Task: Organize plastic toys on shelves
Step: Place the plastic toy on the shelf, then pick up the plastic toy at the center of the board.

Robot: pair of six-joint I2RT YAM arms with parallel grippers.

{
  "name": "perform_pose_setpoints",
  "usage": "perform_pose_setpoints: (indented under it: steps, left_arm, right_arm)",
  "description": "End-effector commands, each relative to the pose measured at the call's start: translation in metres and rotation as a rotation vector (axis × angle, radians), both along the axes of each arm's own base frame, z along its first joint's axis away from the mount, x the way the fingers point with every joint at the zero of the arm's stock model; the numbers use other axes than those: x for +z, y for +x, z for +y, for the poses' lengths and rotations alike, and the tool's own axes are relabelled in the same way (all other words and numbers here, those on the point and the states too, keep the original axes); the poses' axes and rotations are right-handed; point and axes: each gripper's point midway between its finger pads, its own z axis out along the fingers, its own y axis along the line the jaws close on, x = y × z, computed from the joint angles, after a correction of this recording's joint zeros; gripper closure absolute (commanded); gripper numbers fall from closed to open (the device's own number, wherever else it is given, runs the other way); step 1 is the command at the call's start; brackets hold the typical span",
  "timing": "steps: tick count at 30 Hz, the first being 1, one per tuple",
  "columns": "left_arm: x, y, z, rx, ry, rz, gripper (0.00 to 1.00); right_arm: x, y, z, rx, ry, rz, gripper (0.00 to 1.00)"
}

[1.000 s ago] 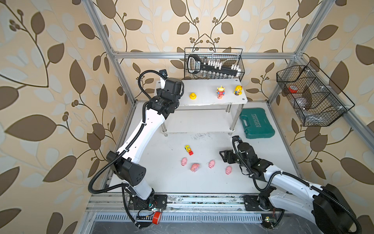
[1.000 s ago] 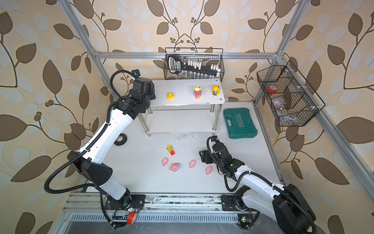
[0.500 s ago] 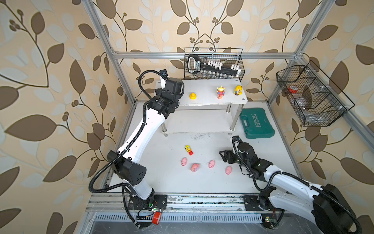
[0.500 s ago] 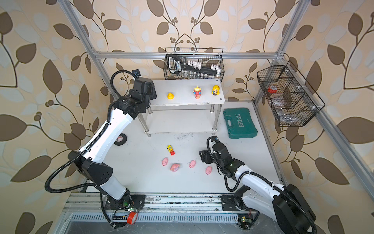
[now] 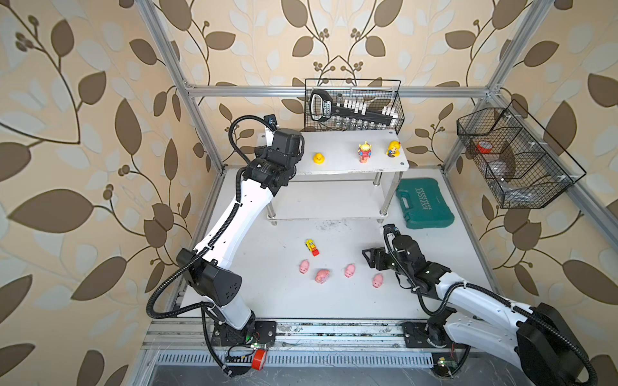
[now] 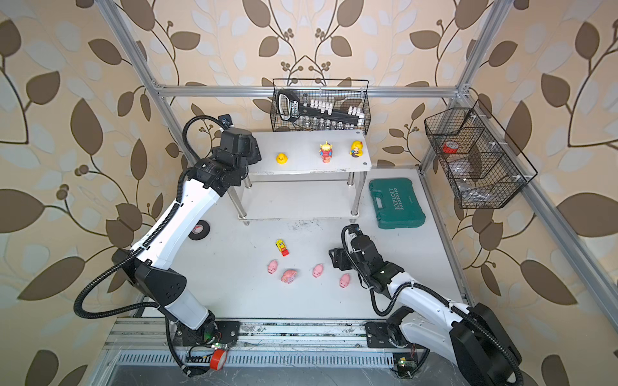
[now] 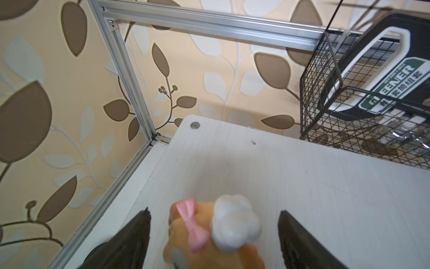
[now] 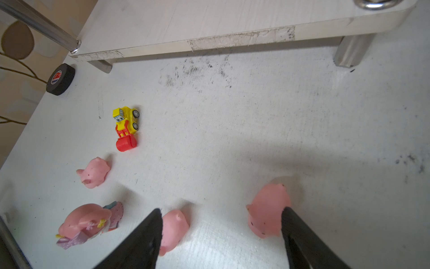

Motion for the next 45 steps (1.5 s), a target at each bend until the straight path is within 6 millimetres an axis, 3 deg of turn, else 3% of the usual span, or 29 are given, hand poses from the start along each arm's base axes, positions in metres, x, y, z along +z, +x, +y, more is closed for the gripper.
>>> perform_pose_setpoints:
  steps: [1,10,13,14,16,21,25,34,40,45]
  left_arm:
    - [0.041,-0.017,0.005,-0.013,-0.041,-0.097,0.10]
    - [0.071,-0.041,0.008,-0.096,-0.096,-0.151,0.01]
    - [0.074,-0.055,0.025,-0.084,-0.113,-0.143,0.01]
    - [0.082,-0.071,0.040,-0.062,-0.128,-0.161,0.01]
    - [0.072,-0.089,0.065,-0.016,-0.153,-0.141,0.01]
    - [0.018,-0.135,0.130,0.149,-0.199,-0.027,0.01]
    - [-0.045,-0.162,0.155,0.255,-0.256,0.097,0.01]
    - [-0.191,-0.191,0.144,0.342,-0.447,0.298,0.02]
    - [-0.251,-0.203,0.137,0.357,-0.500,0.380,0.04]
    - [-0.294,-0.210,0.129,0.358,-0.507,0.402,0.01]
  right_arm:
    - [0.009,0.005,0.006,0.016,0.016,-0.018,0.22]
    - [0.009,0.004,0.007,0.024,0.020,-0.015,0.22]
    - [0.010,0.004,0.006,0.022,0.015,-0.016,0.22]
    - [0.012,0.004,0.005,0.019,0.015,-0.020,0.22]
    - [0.019,0.005,0.006,0.013,0.026,-0.031,0.22]
    - [0.038,0.008,0.020,0.039,0.063,-0.051,0.22]
    - [0.041,0.007,0.040,0.074,0.054,-0.055,0.23]
    - [0.041,0.008,0.106,0.170,0.004,-0.062,0.28]
    - [0.020,0.012,0.163,0.234,-0.045,-0.052,0.29]
    - [-0.002,0.026,0.196,0.232,-0.089,-0.032,0.29]
